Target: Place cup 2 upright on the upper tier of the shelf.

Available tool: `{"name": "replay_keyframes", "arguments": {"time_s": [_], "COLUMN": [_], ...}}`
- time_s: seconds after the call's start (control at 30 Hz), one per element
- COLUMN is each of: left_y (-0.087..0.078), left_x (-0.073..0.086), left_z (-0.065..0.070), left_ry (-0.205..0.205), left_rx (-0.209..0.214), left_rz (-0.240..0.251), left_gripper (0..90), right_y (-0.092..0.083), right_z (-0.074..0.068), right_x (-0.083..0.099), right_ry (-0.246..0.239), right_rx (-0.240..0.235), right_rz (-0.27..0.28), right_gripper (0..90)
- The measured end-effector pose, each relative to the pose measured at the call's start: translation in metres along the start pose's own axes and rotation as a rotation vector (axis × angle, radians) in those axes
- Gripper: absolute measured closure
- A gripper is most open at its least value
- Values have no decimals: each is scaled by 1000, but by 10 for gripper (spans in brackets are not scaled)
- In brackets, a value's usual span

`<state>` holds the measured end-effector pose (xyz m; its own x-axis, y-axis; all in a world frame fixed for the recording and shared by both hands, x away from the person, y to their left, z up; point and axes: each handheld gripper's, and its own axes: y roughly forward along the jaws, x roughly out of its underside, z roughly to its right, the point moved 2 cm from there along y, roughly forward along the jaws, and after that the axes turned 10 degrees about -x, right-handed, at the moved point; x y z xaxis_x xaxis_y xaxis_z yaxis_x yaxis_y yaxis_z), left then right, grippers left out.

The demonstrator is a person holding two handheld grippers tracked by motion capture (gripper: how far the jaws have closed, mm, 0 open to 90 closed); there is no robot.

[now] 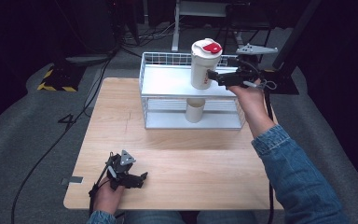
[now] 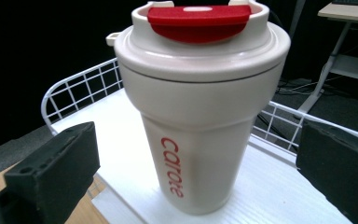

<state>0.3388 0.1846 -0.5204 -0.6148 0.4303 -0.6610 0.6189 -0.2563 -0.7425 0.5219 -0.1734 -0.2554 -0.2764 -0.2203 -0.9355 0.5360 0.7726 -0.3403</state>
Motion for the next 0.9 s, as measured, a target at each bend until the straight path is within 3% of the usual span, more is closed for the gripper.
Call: {"name": "replay_keyframes", "arguments": {"time_s": [0.37,0.9], "left_y": [-1,-1], "left_x": [2,2], "left_z": [-2,-2], "left_ry": [3,5], "left_rx": [5,6], "left_rz": [2,-1], "left_gripper": [0,0], "right_y": [-33,-79], "right_z": [-12,-23], "right_x": [9,42], "right_ry": [-33,-57], "right_rx": [-23,-42], "right_rz": [-18,-42], "right_gripper": [0,0]}}
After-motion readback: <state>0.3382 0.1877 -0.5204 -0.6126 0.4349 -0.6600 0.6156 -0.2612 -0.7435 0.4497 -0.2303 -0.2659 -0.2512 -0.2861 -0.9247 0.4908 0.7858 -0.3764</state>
